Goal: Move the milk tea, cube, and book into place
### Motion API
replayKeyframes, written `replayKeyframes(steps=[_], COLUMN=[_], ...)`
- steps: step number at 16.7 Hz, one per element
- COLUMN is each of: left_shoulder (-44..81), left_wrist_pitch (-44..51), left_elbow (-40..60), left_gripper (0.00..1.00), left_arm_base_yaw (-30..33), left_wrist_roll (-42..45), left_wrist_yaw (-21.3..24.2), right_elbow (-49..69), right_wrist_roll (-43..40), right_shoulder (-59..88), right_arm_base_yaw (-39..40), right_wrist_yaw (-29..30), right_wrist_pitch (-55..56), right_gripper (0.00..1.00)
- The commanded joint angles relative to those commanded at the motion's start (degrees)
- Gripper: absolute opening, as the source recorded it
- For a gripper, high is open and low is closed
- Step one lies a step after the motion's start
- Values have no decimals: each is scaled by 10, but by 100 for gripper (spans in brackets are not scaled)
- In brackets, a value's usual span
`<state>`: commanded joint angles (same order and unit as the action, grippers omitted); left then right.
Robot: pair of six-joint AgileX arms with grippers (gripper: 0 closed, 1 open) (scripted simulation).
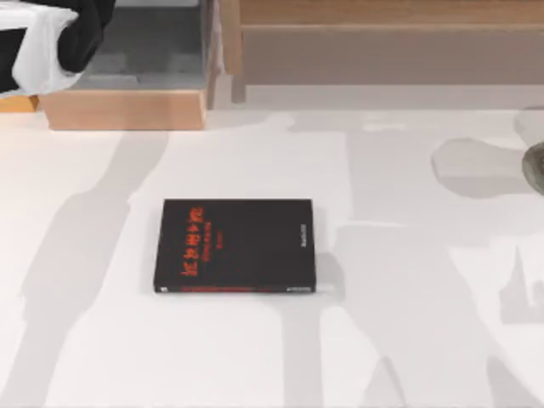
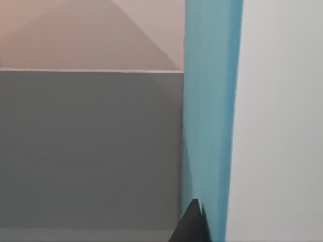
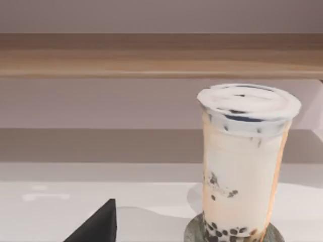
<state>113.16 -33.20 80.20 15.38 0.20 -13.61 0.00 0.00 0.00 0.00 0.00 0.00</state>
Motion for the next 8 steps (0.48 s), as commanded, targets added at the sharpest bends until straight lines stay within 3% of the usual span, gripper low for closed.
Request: replayKeyframes(steps=[3,8], left_shoulder=[-36,-184], left_wrist_pitch=[-3,-8], left_elbow=[-17,-106], left_gripper=[0,0], left_arm_base_yaw=[14,81], left_wrist_roll=[37,210], left_wrist_yaw=[-33,-154], right_elbow=[0,0], right_wrist_roll=[0,0], right_shoulder=[0,0], right_arm_base_yaw=[0,0], right_wrist_yaw=[0,0], right_wrist_pitch=[0,0], right_gripper=[100,100])
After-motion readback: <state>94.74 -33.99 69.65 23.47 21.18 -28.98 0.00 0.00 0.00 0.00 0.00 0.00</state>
